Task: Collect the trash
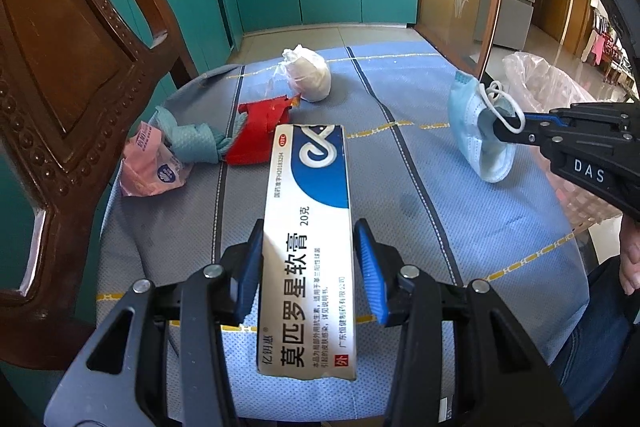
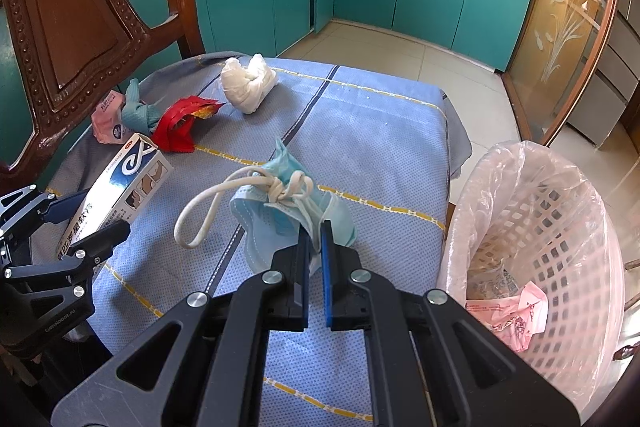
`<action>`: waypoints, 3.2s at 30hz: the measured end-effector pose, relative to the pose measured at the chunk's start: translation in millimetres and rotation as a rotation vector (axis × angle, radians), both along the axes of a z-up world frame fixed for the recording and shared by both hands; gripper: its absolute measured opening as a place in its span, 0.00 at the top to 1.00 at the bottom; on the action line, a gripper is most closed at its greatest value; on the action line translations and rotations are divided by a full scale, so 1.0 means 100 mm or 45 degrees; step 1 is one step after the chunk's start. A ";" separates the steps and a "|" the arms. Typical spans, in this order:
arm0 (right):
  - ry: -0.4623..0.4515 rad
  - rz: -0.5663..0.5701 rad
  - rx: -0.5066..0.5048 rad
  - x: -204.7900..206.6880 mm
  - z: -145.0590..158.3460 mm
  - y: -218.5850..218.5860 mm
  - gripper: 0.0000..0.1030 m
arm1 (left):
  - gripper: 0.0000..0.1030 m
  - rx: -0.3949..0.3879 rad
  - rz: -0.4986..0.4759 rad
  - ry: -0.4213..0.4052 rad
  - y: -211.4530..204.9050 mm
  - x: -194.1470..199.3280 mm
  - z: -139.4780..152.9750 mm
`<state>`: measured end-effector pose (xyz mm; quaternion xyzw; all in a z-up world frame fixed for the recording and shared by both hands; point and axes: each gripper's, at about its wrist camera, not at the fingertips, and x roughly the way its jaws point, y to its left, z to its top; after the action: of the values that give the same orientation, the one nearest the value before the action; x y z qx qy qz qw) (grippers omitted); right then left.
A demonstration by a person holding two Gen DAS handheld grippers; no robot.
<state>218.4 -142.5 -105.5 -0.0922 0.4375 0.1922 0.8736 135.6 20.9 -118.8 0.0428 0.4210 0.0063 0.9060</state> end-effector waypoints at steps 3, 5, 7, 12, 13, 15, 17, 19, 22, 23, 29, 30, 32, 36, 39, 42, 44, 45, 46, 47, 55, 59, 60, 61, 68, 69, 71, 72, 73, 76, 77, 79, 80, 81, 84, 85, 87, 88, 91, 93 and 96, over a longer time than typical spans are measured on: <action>-0.002 0.003 -0.002 -0.01 0.00 0.01 0.94 | 0.56 -0.001 0.004 -0.007 0.01 0.00 0.02; -0.003 0.002 -0.002 -0.01 0.00 0.00 0.94 | 0.56 -0.003 0.009 -0.014 0.01 -0.01 0.04; -0.005 0.000 0.001 -0.01 0.01 0.00 0.94 | 0.56 -0.003 0.011 -0.021 0.02 -0.01 0.05; -0.010 -0.004 0.007 -0.01 0.02 -0.01 0.94 | 0.56 -0.005 0.014 -0.032 0.02 -0.02 0.09; -0.010 -0.003 0.007 -0.02 0.02 -0.01 0.94 | 0.56 -0.005 0.014 -0.032 0.02 -0.02 0.09; -0.011 -0.003 0.008 -0.01 0.02 -0.01 0.94 | 0.56 -0.006 0.016 -0.036 0.02 -0.03 0.10; -0.011 -0.004 0.009 -0.02 0.02 -0.01 0.94 | 0.56 -0.007 0.018 -0.039 0.02 -0.04 0.10; -0.015 -0.007 0.013 -0.02 0.03 -0.01 0.94 | 0.56 -0.008 0.021 -0.045 0.02 -0.05 0.11; -0.022 -0.013 0.022 -0.02 0.05 -0.03 0.94 | 0.56 -0.010 0.024 -0.058 0.03 -0.06 0.14; -0.025 -0.015 0.025 -0.02 0.06 -0.03 0.94 | 0.56 -0.011 0.024 -0.062 0.03 -0.06 0.15; -0.039 -0.028 0.045 -0.02 0.10 -0.07 0.94 | 0.56 -0.011 0.023 -0.080 0.03 -0.08 0.20; -0.040 -0.030 0.047 -0.03 0.11 -0.07 0.94 | 0.56 -0.011 0.024 -0.081 0.03 -0.08 0.20; -0.045 -0.031 0.052 -0.03 0.12 -0.08 0.94 | 0.56 -0.015 0.027 -0.082 0.04 -0.08 0.20; -0.058 -0.040 0.071 -0.04 0.16 -0.12 0.94 | 0.56 -0.014 0.028 -0.091 0.04 -0.09 0.23; -0.060 -0.046 0.077 -0.04 0.17 -0.13 0.94 | 0.56 -0.012 0.031 -0.096 0.04 -0.11 0.24; -0.061 -0.043 0.075 -0.05 0.17 -0.14 0.94 | 0.56 -0.014 0.036 -0.092 0.04 -0.11 0.23; -0.061 -0.041 0.074 -0.05 0.17 -0.14 0.94 | 0.56 -0.014 0.037 -0.091 0.04 -0.11 0.23; -0.061 -0.040 0.073 -0.05 0.17 -0.14 0.94 | 0.56 -0.013 0.036 -0.091 0.04 -0.11 0.23; -0.061 -0.039 0.072 -0.05 0.17 -0.13 0.94 | 0.56 -0.012 0.036 -0.091 0.04 -0.11 0.23; -0.062 -0.040 0.071 -0.06 0.17 -0.13 0.94 | 0.56 -0.012 0.037 -0.090 0.04 -0.11 0.23; -0.062 -0.037 0.070 -0.06 0.17 -0.13 0.94 | 0.56 -0.016 0.041 -0.088 0.05 -0.10 0.22; -0.063 -0.036 0.069 -0.06 0.17 -0.13 0.94 | 0.56 -0.017 0.039 -0.084 0.05 -0.10 0.21; -0.063 -0.037 0.070 -0.06 0.17 -0.13 0.94 | 0.56 -0.016 0.040 -0.081 0.05 -0.10 0.21; -0.063 -0.037 0.070 -0.06 0.17 -0.12 0.94 | 0.56 -0.016 0.040 -0.079 0.05 -0.09 0.20; -0.063 -0.035 0.069 -0.06 0.17 -0.12 0.94 | 0.56 -0.017 0.040 -0.075 0.05 -0.08 0.18; -0.063 -0.036 0.069 -0.07 0.17 -0.12 0.94 | 0.56 -0.018 0.040 -0.075 0.05 -0.08 0.19; -0.063 -0.037 0.070 -0.07 0.17 -0.12 0.94 | 0.56 -0.016 0.040 -0.076 0.05 -0.08 0.18; -0.065 -0.040 0.071 -0.07 0.17 -0.12 0.94 | 0.56 -0.016 0.040 -0.077 0.05 -0.08 0.18; -0.068 -0.042 0.074 -0.07 0.18 -0.13 0.94 | 0.56 -0.018 0.041 -0.077 0.05 -0.09 0.19; -0.085 -0.060 0.091 -0.07 0.22 -0.17 0.94 | 0.56 -0.038 0.043 -0.083 0.06 -0.08 0.22; -0.093 -0.071 0.111 -0.07 0.25 -0.22 0.94 | 0.56 -0.053 0.038 -0.091 0.05 -0.08 0.26; -0.112 -0.092 0.152 -0.08 0.33 -0.32 0.94 | 0.56 -0.080 0.012 -0.111 0.03 -0.08 0.35; -0.129 -0.107 0.171 -0.10 0.38 -0.39 0.94 | 0.56 -0.093 -0.008 -0.122 0.00 -0.06 0.40; -0.156 -0.132 0.196 -0.12 0.44 -0.50 0.94 | 0.56 -0.102 -0.024 -0.130 -0.02 -0.05 0.43; -0.215 -0.234 0.270 -0.17 0.58 -0.93 0.94 | 0.56 -0.151 -0.094 -0.148 -0.16 0.05 0.55; -0.224 -0.281 0.284 -0.17 0.60 -1.08 0.94 | 0.56 -0.166 -0.123 -0.150 -0.23 0.11 0.57; -0.205 -0.399 0.311 -0.18 0.57 -1.44 0.94 | 0.56 -0.184 -0.194 -0.155 -0.44 0.22 0.62; -0.172 -0.470 0.320 -0.17 0.51 -1.62 0.94 | 0.56 -0.192 -0.225 -0.157 -0.53 0.25 0.64; -0.054 -0.656 0.345 -0.14 0.32 -2.02 0.94 | 0.56 -0.256 -0.367 -0.168 -0.93 0.42 0.69; 0.044 -0.752 0.359 -0.12 0.16 -2.21 0.93 | 0.56 -0.324 -0.454 -0.146 -1.20 0.56 0.69; 0.109 -0.883 0.359 -0.12 0.04 -2.41 0.77 | 0.55 -0.375 -0.555 -0.085 -1.60 0.75 0.61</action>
<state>206.4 -383.9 -101.2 0.1906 0.4481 -0.0530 0.8718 210.1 -139.5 -57.9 0.0001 0.3682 -0.2491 0.8958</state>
